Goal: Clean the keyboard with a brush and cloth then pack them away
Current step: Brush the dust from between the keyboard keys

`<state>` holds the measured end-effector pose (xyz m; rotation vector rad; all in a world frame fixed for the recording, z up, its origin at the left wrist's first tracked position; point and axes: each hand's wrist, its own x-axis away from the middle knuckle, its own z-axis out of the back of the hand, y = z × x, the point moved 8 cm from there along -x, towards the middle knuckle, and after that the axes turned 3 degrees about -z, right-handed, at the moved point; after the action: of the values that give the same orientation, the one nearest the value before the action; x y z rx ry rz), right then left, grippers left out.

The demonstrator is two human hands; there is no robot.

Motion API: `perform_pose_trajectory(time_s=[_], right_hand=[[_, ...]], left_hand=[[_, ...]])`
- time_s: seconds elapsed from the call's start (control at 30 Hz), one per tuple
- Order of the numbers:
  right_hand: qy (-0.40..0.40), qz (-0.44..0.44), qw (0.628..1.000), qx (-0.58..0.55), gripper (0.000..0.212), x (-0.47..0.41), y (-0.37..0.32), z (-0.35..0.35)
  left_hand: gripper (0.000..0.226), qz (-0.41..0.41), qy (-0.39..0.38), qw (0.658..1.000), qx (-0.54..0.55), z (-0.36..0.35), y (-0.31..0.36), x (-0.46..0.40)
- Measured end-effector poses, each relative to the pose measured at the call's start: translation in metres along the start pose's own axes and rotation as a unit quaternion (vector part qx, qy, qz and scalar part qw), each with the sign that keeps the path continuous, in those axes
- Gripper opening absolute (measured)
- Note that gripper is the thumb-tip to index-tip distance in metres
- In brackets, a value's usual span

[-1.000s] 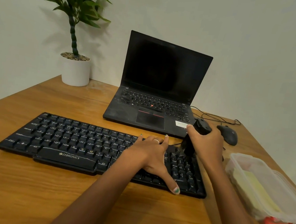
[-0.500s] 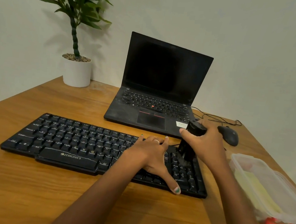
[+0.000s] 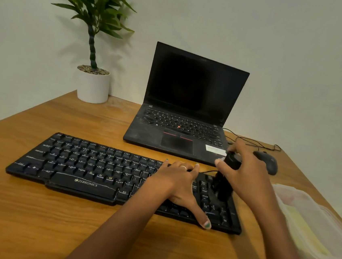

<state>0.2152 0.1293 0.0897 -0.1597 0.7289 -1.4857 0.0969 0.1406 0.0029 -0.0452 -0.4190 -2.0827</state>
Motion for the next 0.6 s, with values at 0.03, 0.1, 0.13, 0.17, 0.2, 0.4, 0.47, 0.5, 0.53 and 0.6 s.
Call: perform_pose_trajectory(time_s=[0.03, 0.1, 0.13, 0.17, 0.2, 0.4, 0.47, 0.5, 0.53, 0.6], right_hand=[[-0.039, -0.008, 0.999, 0.008, 0.026, 0.001, 0.000, -0.001], [-0.062, -0.011, 0.998, 0.021, 0.025, 0.002, -0.002, -0.004], [-0.039, -0.003, 0.999, 0.029, 0.025, 0.002, -0.005, -0.004], [0.002, 0.009, 0.999, 0.033, 0.024, 0.003, -0.009, -0.003], [0.048, 0.023, 0.998, 0.033, 0.024, 0.005, -0.013, -0.002], [0.013, 0.041, 0.999, 0.029, 0.021, 0.005, -0.014, -0.008], [-0.102, 0.018, 0.993, 0.050, 0.022, 0.009, -0.012, -0.011], [-0.149, 0.008, 0.987, 0.055, 0.022, 0.013, -0.012, -0.013], [-0.171, 0.003, 0.984, 0.056, 0.023, 0.015, -0.012, -0.014], [-0.128, 0.008, 0.991, 0.050, 0.024, 0.015, -0.014, -0.012]], left_hand=[[0.132, 0.000, 0.001, 1.000, 0.001, 0.000, 0.000, 0.000], [0.132, -0.001, 0.001, 1.000, 0.002, 0.000, 0.000, 0.000], [0.132, -0.002, 0.002, 1.000, 0.000, 0.000, 0.001, 0.000], [0.132, -0.002, 0.002, 1.000, -0.002, 0.000, 0.001, -0.001], [0.131, -0.001, 0.003, 1.000, -0.004, 0.001, 0.001, -0.001], [0.130, -0.004, 0.006, 1.000, -0.010, 0.002, 0.002, 0.000], [0.130, -0.003, 0.006, 1.000, -0.007, 0.002, 0.002, 0.000], [0.130, -0.002, 0.005, 1.000, -0.005, 0.003, 0.002, -0.001], [0.131, -0.002, 0.004, 1.000, -0.005, 0.002, 0.001, -0.001], [0.131, -0.002, 0.002, 1.000, -0.006, 0.001, 0.001, -0.002]])
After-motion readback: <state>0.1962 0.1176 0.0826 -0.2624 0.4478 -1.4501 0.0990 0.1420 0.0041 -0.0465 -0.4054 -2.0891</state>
